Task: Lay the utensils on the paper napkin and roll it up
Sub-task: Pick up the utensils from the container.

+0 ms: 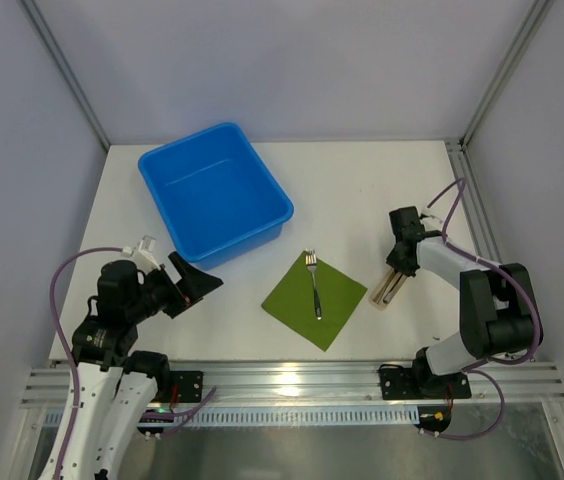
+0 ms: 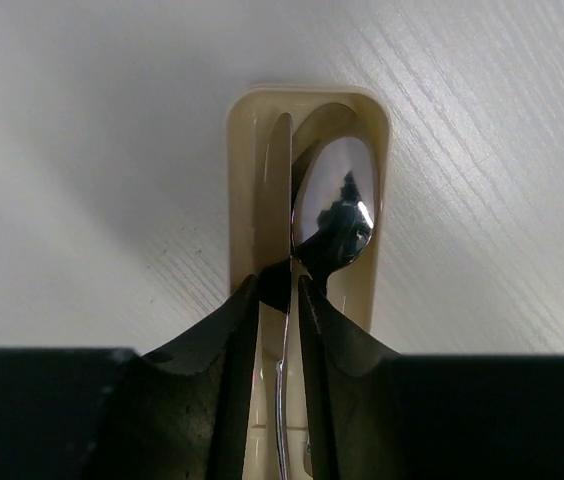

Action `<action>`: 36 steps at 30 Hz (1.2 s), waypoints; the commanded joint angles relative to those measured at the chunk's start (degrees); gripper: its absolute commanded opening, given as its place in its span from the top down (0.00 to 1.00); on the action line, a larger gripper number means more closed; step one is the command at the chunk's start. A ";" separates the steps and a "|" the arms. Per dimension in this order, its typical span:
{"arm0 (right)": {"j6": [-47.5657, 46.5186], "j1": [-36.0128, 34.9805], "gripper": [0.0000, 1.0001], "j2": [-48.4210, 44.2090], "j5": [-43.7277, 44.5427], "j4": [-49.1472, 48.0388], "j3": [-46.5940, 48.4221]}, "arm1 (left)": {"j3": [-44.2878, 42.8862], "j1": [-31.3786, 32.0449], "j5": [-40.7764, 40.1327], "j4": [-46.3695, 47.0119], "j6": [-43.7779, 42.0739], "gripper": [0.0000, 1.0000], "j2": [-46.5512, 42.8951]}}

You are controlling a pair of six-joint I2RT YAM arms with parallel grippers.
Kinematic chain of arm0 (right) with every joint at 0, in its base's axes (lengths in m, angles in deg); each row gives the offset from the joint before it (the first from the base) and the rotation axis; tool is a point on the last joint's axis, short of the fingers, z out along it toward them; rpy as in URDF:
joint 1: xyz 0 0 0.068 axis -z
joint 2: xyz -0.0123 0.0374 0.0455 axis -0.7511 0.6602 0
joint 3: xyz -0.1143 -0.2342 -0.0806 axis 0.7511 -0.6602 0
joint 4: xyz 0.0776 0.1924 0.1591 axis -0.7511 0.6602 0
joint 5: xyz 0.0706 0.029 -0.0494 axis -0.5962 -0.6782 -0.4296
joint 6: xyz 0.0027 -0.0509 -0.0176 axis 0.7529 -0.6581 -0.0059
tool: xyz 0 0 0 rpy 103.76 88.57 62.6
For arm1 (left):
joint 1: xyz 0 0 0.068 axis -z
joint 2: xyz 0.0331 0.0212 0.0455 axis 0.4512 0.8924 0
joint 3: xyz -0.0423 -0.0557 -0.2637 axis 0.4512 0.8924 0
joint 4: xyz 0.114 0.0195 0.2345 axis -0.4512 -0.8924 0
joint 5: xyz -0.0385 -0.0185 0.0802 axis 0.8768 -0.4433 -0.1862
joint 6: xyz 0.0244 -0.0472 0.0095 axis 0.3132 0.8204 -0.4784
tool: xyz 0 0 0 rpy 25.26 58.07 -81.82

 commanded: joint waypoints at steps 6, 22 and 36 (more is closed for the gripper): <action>-1.94 0.73 0.89 0.03 -1.09 -0.94 -1.27 | -0.28 0.19 1.28 1.15 -0.73 0.09 -0.27; -9.76 0.74 0.96 -14.38 -1.97 0.56 -2.24 | -0.98 0.10 1.02 0.71 -0.65 0.09 0.00; -12.74 0.73 0.96 -22.91 -9.00 3.10 1.53 | -1.60 0.19 0.58 -0.17 -0.91 0.09 -0.18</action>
